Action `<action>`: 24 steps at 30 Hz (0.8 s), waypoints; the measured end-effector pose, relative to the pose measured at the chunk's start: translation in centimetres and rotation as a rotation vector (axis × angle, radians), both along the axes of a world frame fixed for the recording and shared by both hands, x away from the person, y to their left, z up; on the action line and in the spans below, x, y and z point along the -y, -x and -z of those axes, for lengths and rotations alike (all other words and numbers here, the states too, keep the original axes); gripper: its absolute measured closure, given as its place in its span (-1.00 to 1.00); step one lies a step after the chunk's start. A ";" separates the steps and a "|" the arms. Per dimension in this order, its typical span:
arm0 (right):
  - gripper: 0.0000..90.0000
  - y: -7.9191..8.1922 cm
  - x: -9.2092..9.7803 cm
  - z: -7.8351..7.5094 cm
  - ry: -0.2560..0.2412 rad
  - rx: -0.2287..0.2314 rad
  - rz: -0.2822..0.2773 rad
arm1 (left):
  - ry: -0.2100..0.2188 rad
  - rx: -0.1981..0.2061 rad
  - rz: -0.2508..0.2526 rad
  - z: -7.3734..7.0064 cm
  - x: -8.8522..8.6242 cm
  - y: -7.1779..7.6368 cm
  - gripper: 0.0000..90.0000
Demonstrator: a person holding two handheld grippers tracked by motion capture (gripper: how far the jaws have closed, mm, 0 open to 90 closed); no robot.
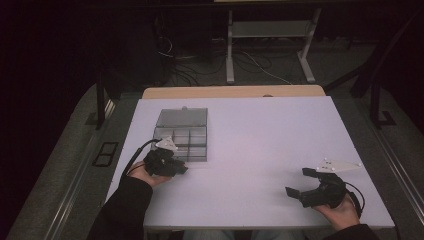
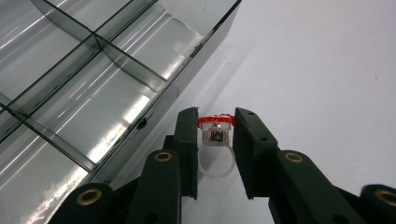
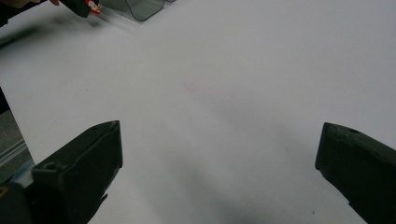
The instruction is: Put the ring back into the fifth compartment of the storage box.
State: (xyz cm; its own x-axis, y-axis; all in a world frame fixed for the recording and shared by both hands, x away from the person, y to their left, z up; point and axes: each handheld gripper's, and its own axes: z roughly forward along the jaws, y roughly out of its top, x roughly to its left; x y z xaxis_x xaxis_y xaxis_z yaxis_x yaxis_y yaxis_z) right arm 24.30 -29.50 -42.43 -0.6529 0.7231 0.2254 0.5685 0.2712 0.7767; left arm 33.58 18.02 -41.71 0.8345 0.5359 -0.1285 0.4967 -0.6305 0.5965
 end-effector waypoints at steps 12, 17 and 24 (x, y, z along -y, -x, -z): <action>-1.00 0.0 0.0 0.0 -0.001 0.001 0.000 | 0.008 0.018 0.001 -1.5 -0.6 -0.1 0.55; -1.00 0.0 0.0 0.0 -0.001 -0.002 -0.003 | 0.012 0.031 -0.004 -2.3 -0.7 -0.3 0.55; -1.00 0.0 0.0 0.0 -0.003 -0.002 -0.004 | 0.006 0.041 0.004 -3.2 -0.6 -0.7 0.55</action>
State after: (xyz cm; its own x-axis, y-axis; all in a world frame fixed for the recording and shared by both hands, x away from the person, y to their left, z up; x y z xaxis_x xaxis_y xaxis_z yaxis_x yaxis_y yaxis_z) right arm 24.33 -29.50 -42.44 -0.6553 0.7201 0.2283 0.5687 0.2713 0.7765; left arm 34.24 18.66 -38.49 0.8411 0.5319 -0.0976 0.4696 -0.6289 0.6197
